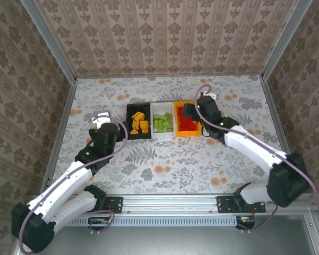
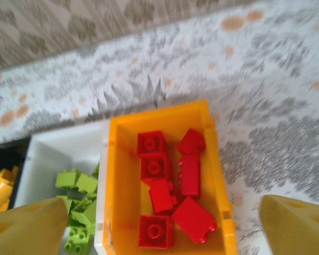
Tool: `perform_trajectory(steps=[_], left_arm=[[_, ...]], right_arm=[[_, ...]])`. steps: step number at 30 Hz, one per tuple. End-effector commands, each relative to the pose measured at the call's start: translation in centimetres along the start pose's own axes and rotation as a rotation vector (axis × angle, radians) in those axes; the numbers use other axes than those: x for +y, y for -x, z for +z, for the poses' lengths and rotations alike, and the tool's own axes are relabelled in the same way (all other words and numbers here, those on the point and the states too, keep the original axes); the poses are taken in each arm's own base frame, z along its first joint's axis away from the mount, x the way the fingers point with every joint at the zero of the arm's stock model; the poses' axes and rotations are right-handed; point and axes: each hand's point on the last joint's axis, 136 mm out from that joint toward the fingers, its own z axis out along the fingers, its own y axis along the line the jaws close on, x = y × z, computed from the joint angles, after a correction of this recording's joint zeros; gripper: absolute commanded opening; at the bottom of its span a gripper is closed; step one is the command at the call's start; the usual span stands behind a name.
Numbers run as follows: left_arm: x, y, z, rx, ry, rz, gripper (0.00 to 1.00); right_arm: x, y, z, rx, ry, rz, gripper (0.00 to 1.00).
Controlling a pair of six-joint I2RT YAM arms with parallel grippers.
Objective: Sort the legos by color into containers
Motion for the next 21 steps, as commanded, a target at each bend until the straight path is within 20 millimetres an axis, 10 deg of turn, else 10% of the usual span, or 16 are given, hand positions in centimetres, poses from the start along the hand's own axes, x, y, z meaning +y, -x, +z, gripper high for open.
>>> perform_trajectory(steps=[1, 8, 21], left_arm=[[3.1, 2.6, 1.6, -0.157, 0.145, 0.118, 1.00], [8.6, -0.5, 7.7, -0.041, 0.292, 0.196, 1.00], [6.1, -3.9, 14.3, -0.061, 0.041, 0.281, 1.00]], right_arm=[[-2.7, 1.2, -1.8, -0.104, -0.104, 0.023, 1.00], [-6.7, 2.3, -4.3, -0.243, -0.230, -0.001, 1.00], [-15.9, 3.6, -3.7, -0.346, -0.433, -0.114, 1.00]])
